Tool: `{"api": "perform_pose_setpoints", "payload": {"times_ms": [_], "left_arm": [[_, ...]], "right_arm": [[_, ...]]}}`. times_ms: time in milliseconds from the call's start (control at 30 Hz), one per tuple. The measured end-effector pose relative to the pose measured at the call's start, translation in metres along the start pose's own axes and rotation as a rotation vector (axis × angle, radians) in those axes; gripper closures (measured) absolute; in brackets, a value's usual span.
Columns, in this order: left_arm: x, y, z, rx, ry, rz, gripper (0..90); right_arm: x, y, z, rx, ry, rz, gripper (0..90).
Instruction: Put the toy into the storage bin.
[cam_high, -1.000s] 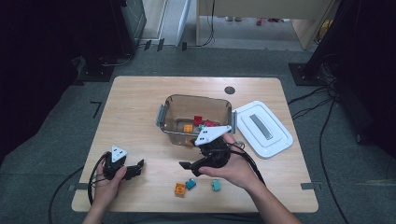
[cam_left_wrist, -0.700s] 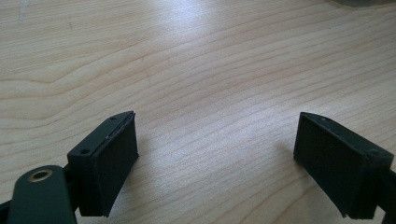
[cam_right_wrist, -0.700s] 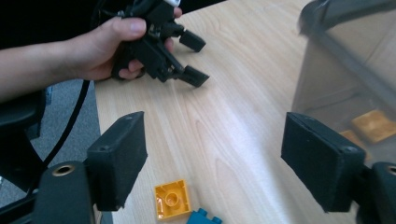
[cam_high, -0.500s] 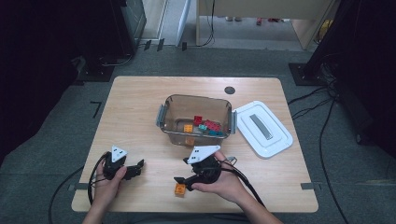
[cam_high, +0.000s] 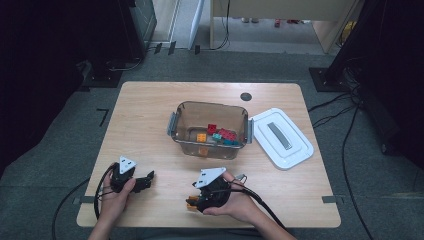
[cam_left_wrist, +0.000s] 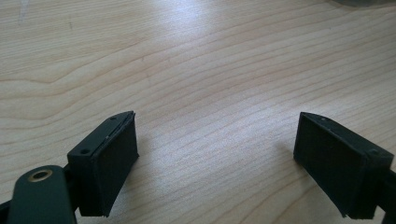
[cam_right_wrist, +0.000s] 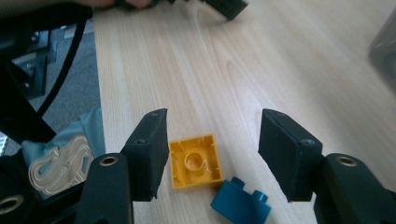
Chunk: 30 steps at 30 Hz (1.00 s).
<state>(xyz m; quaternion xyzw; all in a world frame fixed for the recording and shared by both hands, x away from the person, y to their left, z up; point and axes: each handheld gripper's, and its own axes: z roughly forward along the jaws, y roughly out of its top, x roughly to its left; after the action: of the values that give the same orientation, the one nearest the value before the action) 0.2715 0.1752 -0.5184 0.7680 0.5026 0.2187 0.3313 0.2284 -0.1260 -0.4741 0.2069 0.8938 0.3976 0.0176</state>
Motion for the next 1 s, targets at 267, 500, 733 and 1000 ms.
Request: {"api": "perform_pose_setpoints", "payload": {"times_ms": [267,500,733,1000], "left_arm": [[0.000,0.000,0.000,0.000,0.000,0.000,13.5],[0.000,0.000,0.000,0.000,0.000,0.000,13.5],[0.000,0.000,0.000,0.000,0.000,0.000,13.5],[0.000,0.000,0.000,0.000,0.000,0.001,13.5]], "right_arm": [[0.002,-0.009,0.012,0.042,0.021,-0.023,46.0],[0.006,-0.013,0.019,0.073,0.025,-0.064,50.7],[0.007,-0.017,0.024,0.103,0.004,-0.109,54.6],[0.004,-0.018,0.024,0.095,0.018,-0.110,59.8]]}}
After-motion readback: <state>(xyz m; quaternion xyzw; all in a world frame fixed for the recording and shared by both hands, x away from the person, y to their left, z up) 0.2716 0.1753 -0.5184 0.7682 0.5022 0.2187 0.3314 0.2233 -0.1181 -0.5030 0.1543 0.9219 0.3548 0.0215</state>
